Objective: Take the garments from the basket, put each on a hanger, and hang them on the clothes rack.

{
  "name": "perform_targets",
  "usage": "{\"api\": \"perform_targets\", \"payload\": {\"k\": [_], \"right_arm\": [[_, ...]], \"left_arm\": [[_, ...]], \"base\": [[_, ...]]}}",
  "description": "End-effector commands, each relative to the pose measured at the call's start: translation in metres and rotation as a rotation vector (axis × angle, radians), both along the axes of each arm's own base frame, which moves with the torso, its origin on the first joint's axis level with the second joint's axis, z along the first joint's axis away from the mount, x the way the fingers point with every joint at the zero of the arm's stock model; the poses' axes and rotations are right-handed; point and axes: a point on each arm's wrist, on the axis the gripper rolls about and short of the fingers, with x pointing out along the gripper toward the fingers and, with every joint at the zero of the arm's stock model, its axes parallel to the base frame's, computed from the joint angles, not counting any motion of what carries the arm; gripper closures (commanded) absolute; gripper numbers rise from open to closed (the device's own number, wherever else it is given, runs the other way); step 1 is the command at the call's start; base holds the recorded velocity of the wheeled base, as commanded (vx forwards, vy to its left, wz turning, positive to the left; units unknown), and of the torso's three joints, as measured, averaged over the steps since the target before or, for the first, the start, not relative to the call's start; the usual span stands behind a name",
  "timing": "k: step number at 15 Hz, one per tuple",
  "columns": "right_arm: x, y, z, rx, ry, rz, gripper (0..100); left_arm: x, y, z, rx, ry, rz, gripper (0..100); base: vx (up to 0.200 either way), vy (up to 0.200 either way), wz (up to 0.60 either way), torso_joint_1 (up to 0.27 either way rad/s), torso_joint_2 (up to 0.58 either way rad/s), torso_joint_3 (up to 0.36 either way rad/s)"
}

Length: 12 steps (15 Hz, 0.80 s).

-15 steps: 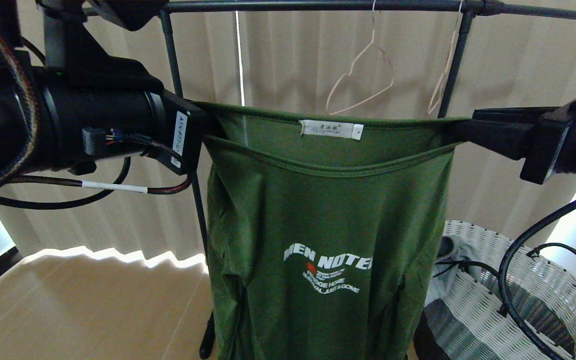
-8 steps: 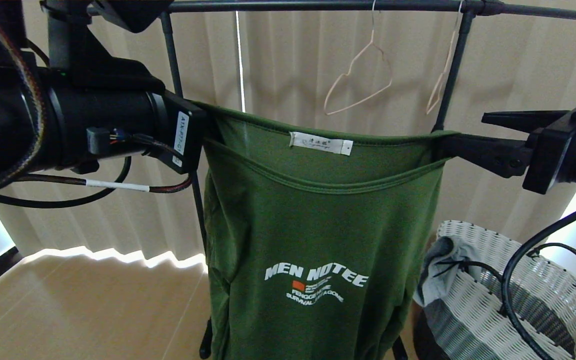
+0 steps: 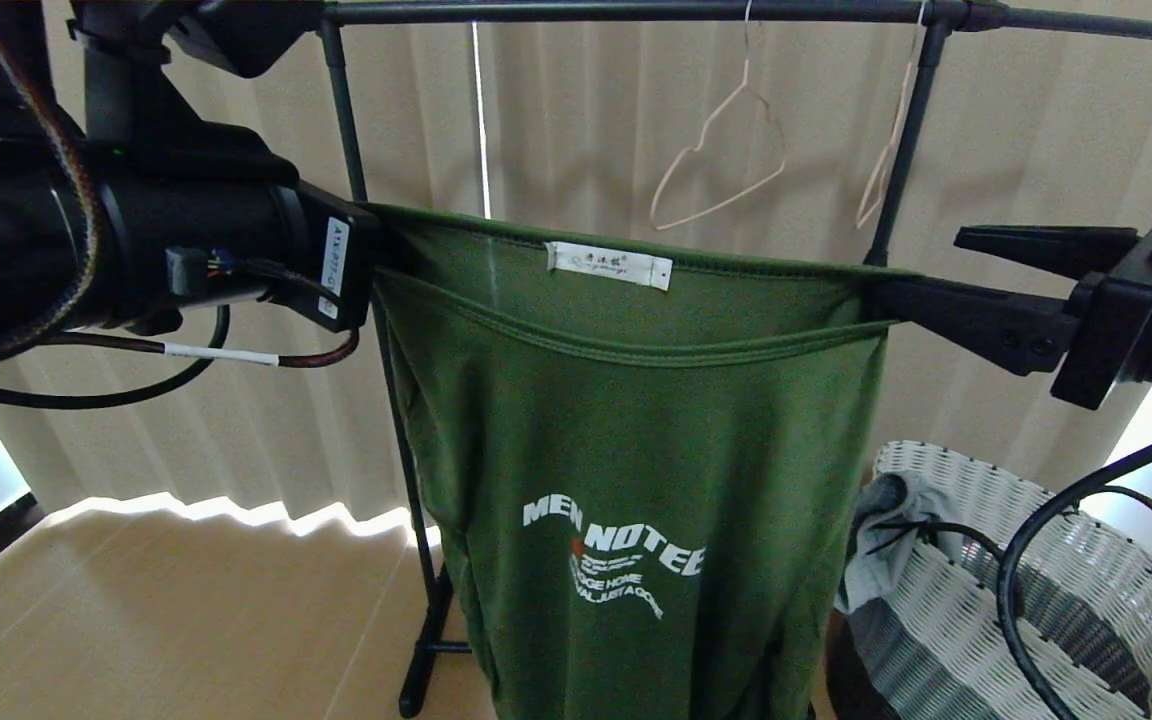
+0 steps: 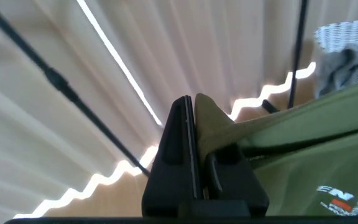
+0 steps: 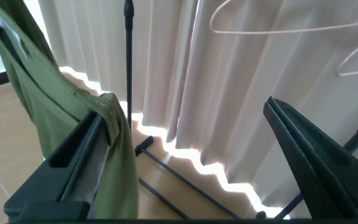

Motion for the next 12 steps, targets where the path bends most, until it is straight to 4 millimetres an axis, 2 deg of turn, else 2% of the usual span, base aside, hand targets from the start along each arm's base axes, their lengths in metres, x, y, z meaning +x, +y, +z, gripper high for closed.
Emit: {"api": "perform_targets", "payload": {"k": [1, 3, 12], "right_arm": [[-0.003, -0.001, 0.000, 0.001, -0.003, 0.001, 0], [-0.007, -0.004, -0.001, 0.002, -0.004, 0.001, 0], [-0.014, -0.008, -0.006, -0.004, -0.001, 0.002, 0]], "left_arm": [[0.002, 0.002, -0.004, 0.013, 0.011, 0.024, 100], [0.005, 0.006, -0.011, 0.043, 0.024, 0.054, 100], [0.003, 0.009, -0.009, 0.039, 0.016, 0.078, 100]], "base": [[0.000, 0.000, 0.00, 0.000, 0.00, 0.000], [0.000, 0.000, 0.00, 0.000, 0.00, 0.000], [0.000, 0.000, 0.00, 0.000, 0.00, 0.000]]}}
